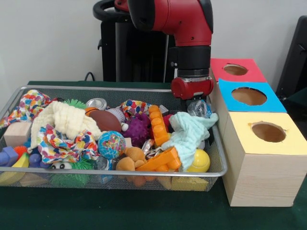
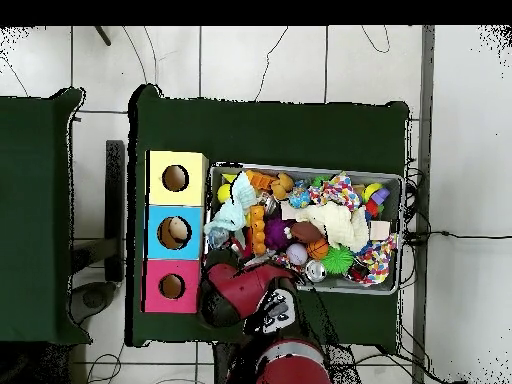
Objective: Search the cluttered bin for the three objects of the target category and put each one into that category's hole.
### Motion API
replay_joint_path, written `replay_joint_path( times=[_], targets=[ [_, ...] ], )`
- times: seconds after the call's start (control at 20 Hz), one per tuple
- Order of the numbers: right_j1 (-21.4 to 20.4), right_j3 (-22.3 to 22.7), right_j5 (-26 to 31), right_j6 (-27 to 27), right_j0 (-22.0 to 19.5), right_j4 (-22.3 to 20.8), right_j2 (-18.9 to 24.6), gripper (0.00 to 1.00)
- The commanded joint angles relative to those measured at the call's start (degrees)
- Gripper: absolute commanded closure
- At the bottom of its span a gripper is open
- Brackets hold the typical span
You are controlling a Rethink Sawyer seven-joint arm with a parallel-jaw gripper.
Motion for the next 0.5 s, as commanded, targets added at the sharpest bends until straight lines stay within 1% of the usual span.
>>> replay_joint_path(
  times=[0.05,0.25,0.5],
  targets=[
    [0.7,-2.5,-8.0,10.7,1.0,3.7,0.4,0.00],
    [1.2,-2.7,-12.5,9.9,3.7,6.0,-3.3,0.00],
    [1.9,-3.1,-13.6,9.3,5.1,7.8,-5.7,0.00]
  ],
)
